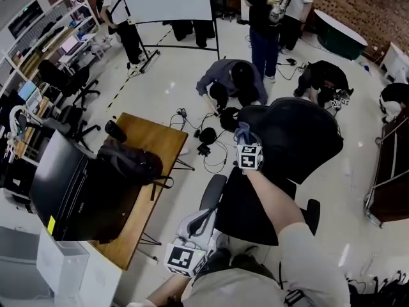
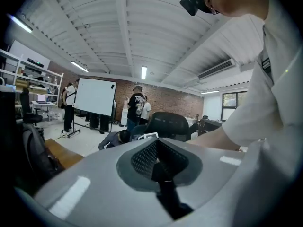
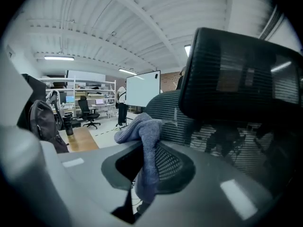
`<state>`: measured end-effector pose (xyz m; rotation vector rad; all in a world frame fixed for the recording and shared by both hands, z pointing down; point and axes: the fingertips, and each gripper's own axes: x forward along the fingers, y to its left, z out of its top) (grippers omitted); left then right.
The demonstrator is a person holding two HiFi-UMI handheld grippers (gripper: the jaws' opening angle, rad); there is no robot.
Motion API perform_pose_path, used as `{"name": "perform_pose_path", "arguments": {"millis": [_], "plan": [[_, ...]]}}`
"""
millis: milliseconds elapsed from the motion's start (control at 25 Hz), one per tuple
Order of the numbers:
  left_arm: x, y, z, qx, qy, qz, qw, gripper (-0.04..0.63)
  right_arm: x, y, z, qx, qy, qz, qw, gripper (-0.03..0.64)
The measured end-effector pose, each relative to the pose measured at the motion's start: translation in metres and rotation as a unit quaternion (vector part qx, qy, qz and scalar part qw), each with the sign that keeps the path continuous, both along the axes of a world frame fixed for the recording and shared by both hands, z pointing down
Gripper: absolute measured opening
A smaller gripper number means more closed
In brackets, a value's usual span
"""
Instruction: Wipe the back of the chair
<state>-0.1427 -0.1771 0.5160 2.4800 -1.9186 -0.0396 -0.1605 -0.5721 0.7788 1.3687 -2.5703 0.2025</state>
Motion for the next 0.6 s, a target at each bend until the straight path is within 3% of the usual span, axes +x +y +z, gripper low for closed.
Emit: {"name": "perform_pose_path", "arguments": {"millis": [160, 320, 440, 600], "plan": [[-0.009, -0.016, 0.025, -0.037, 0.006, -0.015, 0.9992, 0.055, 0.01, -0.025, 0.003, -0.005, 0.007, 0.004, 1.0, 0.054], [-0.007, -0.035, 0.008, -0.028, 0.008, 0.018, 0.9994, 0.055, 0.046, -0.027, -0.004, -0.01, -0.002, 0.037, 0.999, 0.054], [0.001, -0.04, -0.009, -0.011, 0.007, 0.064, 0.9978, 0.055, 0.105, -0.018, -0.005, -0.006, 0.008, 0.084, 0.996, 0.054], [0.02, -0.038, -0.007, 0.004, 0.001, 0.119, 0.9928, 0.055, 0.221, -0.003, 0.011, -0.011, 0.026, 0.169, 0.985, 0.054]]}}
